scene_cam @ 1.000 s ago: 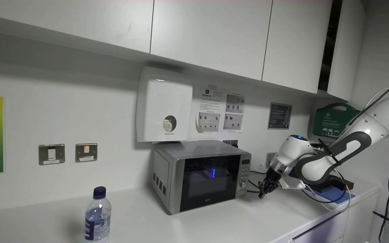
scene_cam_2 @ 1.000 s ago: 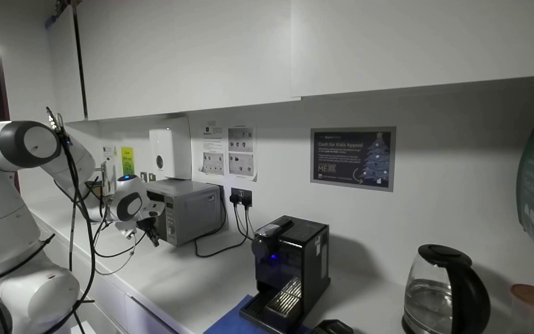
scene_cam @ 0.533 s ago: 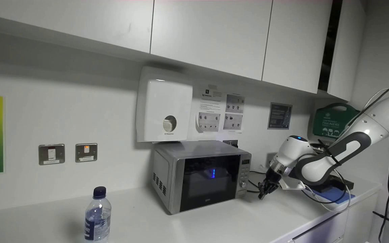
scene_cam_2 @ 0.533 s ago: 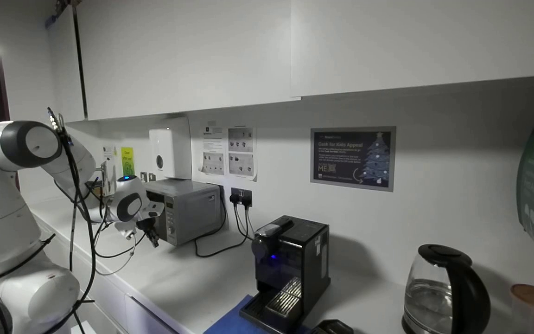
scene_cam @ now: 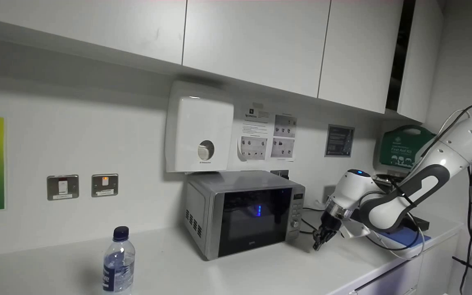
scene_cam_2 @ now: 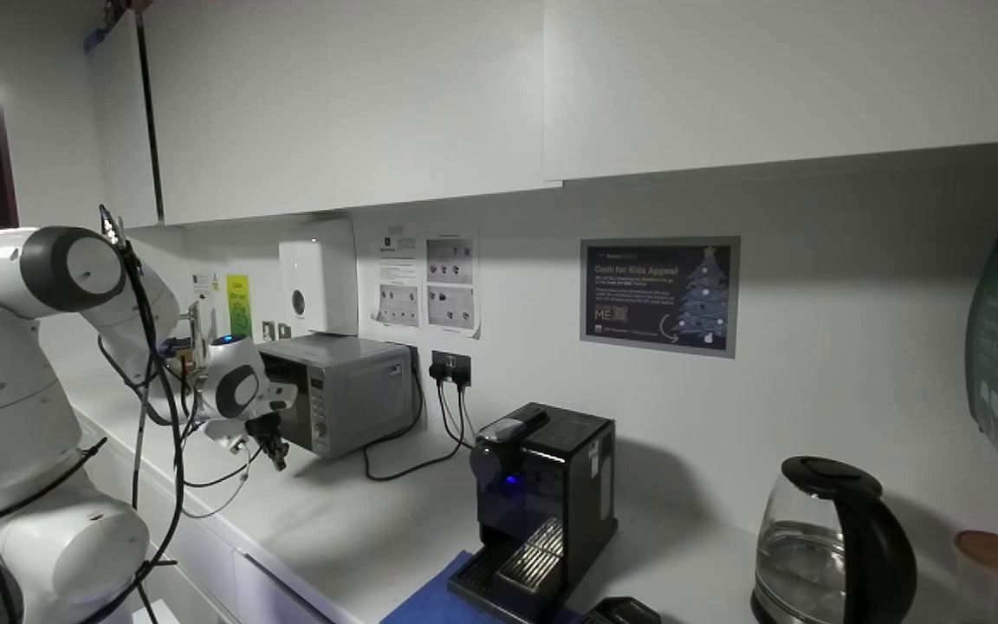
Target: Press a button on the microwave
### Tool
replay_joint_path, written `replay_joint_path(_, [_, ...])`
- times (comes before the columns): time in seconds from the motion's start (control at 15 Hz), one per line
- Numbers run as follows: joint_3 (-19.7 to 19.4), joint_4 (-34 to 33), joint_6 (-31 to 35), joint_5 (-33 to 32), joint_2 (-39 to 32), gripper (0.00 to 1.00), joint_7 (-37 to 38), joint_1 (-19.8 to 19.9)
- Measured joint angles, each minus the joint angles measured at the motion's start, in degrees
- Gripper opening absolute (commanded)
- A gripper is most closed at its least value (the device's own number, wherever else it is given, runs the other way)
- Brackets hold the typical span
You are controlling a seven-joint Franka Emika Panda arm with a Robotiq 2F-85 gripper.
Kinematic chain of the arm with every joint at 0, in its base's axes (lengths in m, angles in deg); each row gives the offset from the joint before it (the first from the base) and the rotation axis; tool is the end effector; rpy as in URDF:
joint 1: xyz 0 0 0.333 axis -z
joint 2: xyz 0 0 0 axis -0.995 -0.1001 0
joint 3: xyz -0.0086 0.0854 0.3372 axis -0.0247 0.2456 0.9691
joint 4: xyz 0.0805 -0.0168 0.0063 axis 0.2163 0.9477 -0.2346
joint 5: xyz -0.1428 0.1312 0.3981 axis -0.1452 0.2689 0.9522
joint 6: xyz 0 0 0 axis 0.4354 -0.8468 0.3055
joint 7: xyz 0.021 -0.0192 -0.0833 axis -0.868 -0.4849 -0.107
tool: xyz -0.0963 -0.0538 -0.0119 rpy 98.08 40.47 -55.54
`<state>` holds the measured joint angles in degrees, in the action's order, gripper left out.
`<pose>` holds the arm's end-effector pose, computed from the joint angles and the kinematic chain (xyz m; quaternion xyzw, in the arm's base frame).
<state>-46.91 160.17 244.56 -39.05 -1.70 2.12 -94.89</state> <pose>0.3814 0.2678 0.3244 -0.9849 -0.0243 -0.1627 0.0543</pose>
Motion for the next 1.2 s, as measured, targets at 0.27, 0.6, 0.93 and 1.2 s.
replay_joint_path(0.27, [1.48,-0.19,0.11,-2.76,-1.57,0.0,0.35,0.33])
replay_joint_path(0.6, [4.16,-0.21,0.11,-12.65,-1.72,0.0,7.16,3.04])
replay_joint_path(0.93, [6.5,-0.59,0.31,-20.79,-1.72,0.0,13.66,5.18])
replay_joint_path(1.2, [8.08,-1.41,0.44,-27.64,-1.72,0.0,19.01,7.18])
